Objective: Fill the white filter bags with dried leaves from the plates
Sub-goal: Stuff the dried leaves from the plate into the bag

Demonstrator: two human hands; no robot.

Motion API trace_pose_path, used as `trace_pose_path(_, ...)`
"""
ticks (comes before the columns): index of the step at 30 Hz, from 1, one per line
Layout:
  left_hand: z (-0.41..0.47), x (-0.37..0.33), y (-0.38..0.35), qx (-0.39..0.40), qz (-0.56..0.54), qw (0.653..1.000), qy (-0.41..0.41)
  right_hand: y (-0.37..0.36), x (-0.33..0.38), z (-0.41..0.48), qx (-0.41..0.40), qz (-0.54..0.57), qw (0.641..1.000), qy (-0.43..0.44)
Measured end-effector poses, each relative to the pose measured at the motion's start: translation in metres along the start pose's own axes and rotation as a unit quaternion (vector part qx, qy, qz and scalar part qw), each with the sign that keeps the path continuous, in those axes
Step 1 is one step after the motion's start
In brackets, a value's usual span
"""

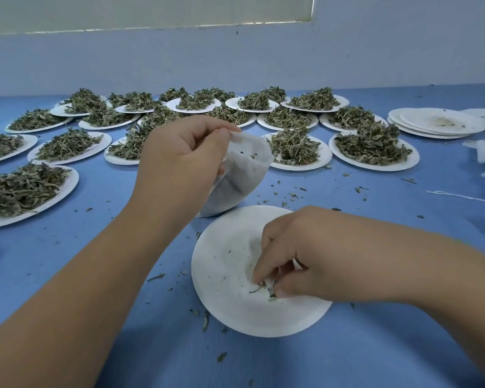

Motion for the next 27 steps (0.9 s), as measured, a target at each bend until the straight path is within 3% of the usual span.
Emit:
trace_pose_path(18, -0.003, -0.003, -0.004, 0.013, 0.004, 1.000, -0.008, -0.011, 0.033, -0.001, 0.011, -0.217, 0.976, 0.027)
trace_pose_path(22, -0.004, -0.003, -0.007, 0.021, -0.002, 1.000, -0.007, -0.010, 0.031, -0.002, -0.026, -0.182, 0.982, 0.050)
trace_pose_path(27, -0.006, -0.004, -0.008, 0.028, -0.001, 1.000, -0.009, 0.015, 0.013, -0.008, -0.067, -0.019, 0.996, 0.054)
Point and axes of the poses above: each hand's wrist, its own z-axis towards the middle knuckle, its own y-axis out of the back of the hand, x = y × z, the point moved 9 cm from there along z, towards the middle knuckle, and after that the axes turned 4 degrees about -y, right-handed, at the moved point
